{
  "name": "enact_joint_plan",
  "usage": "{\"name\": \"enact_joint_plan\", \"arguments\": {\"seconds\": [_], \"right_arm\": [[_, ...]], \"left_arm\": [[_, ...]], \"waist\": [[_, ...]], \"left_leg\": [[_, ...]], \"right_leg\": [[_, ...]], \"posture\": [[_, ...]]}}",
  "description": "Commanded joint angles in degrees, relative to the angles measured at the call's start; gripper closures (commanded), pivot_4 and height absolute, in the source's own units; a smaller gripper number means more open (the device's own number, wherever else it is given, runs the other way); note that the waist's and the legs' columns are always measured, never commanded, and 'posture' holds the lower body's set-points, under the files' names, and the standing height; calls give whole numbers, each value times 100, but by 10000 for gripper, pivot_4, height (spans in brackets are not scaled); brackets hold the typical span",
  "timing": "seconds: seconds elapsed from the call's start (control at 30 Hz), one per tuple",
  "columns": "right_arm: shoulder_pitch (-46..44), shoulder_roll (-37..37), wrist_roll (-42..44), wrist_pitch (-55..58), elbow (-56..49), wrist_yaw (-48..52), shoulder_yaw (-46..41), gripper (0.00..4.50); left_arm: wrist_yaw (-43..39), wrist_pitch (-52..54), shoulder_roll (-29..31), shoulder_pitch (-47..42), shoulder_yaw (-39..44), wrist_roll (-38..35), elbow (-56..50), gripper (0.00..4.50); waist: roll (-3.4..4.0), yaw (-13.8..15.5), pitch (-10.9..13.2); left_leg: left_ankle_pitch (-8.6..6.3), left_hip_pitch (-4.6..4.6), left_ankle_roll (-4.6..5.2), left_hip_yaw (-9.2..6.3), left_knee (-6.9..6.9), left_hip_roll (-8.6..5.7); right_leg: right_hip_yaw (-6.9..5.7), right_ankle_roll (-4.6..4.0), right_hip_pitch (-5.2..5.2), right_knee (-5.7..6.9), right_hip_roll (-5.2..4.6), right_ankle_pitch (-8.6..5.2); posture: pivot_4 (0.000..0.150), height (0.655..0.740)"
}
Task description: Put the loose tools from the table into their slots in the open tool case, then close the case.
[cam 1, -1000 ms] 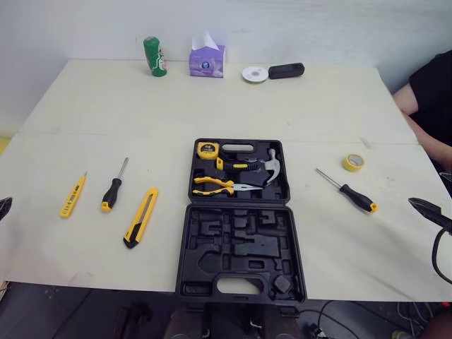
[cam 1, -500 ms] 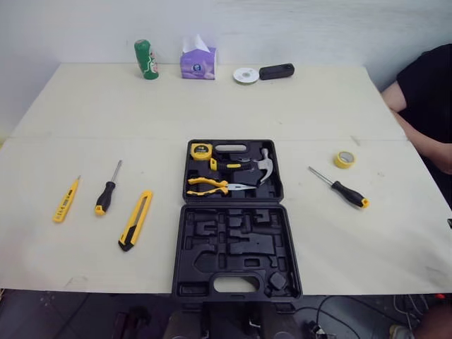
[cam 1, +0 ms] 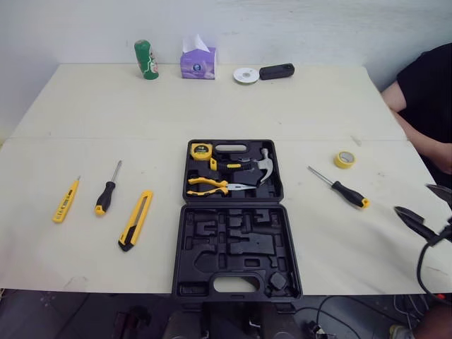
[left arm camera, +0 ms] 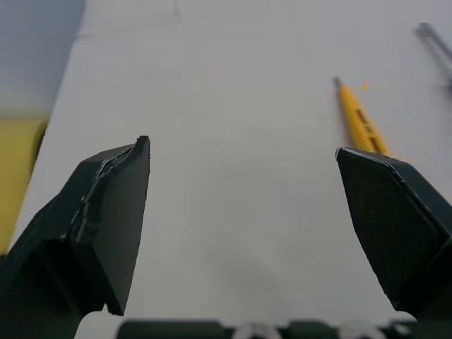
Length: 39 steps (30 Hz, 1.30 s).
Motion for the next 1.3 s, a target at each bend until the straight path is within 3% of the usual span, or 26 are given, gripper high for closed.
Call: {"name": "enact_joint_plan", "arguments": {"seconds": [0.03,0.27,0.5,0.83,1.3], "right_arm": [[-116,61,340,252,-613,51,54,0],[-509,222,1172,1167,-2081,552,727,0],[-1571,537,1410,1402,-2876,636,1478,0],[-2255,723,1695,1980,-3522,776,2086,0],[-2506,830,1667,2491,-4045,410,2350,0]], "left_arm": [[107,537,-180,304,101,-217,-1019,642],[1331,3737,-439,974,-64,-531,-3948,642],[2188,5794,-659,329,-465,-1233,-5494,642],[3345,7309,-897,-999,-1604,-1015,-5777,642],[3585,7238,-1244,-1826,-2672,-430,-5216,642]], "waist": [[2,1,2],[-2,8,2],[-1,20,2],[-3,47,2],[-4,159,1]], "left_leg": [[0,-2,0,0,0,0],[4,-3,10,-7,5,1],[13,-6,21,-10,7,0],[23,-15,34,-12,10,-2],[28,-20,28,-11,12,0]], "right_leg": [[0,0,-1,-1,1,0],[0,0,3,3,3,0],[0,0,2,2,3,0],[-2,0,1,23,11,0],[-1,0,-3,22,18,0]], "posture": [[1500,7400],[1500,7400],[1500,7400],[1500,7400],[1500,7400]]}}
